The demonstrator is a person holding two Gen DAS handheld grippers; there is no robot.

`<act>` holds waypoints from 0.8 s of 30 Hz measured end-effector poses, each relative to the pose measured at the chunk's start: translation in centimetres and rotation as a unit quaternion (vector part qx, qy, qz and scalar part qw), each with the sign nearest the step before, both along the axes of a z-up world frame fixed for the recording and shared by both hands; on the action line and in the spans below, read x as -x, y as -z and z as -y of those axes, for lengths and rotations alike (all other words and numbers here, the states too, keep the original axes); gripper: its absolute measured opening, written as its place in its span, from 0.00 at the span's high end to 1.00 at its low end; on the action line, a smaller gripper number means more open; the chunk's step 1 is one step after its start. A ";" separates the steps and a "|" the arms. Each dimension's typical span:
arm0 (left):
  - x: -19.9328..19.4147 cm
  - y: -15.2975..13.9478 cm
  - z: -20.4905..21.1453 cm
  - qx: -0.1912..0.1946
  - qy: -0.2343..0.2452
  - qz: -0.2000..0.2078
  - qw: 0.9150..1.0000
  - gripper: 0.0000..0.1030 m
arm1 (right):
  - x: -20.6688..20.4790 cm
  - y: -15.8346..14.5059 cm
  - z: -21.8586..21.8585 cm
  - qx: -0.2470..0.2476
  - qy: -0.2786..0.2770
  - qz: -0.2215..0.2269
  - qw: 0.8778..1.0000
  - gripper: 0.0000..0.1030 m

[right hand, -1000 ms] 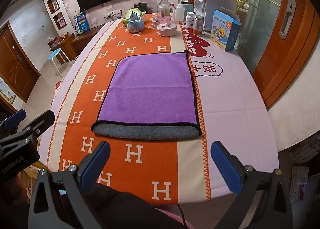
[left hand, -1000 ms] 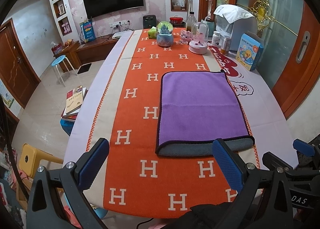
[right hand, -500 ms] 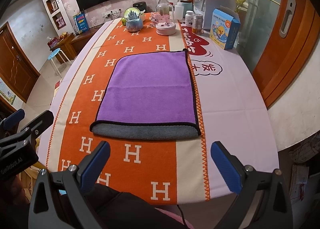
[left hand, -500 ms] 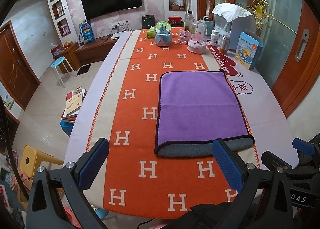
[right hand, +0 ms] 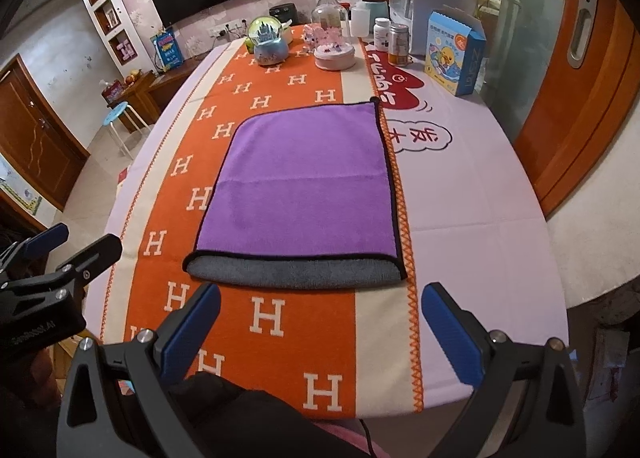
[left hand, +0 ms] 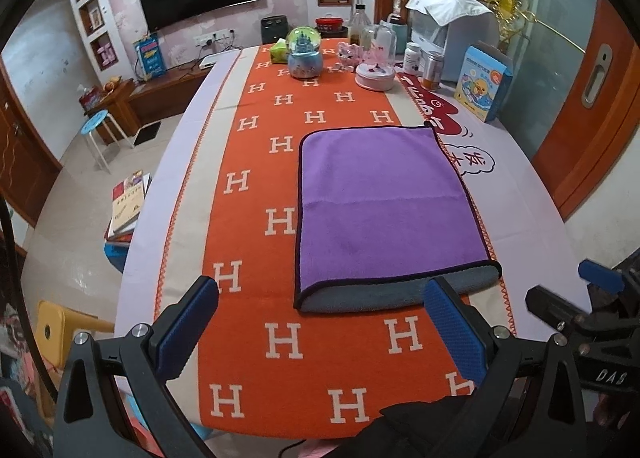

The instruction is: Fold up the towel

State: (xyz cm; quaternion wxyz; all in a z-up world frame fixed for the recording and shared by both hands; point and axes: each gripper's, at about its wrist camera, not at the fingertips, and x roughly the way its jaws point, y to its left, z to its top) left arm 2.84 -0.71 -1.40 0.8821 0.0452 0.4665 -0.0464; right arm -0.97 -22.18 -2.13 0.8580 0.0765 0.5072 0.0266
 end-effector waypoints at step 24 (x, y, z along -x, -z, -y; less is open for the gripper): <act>-5.7 6.0 -1.8 -0.004 0.049 -0.040 0.998 0.01 | -4.2 5.5 3.5 0.041 -0.111 0.044 0.992 0.04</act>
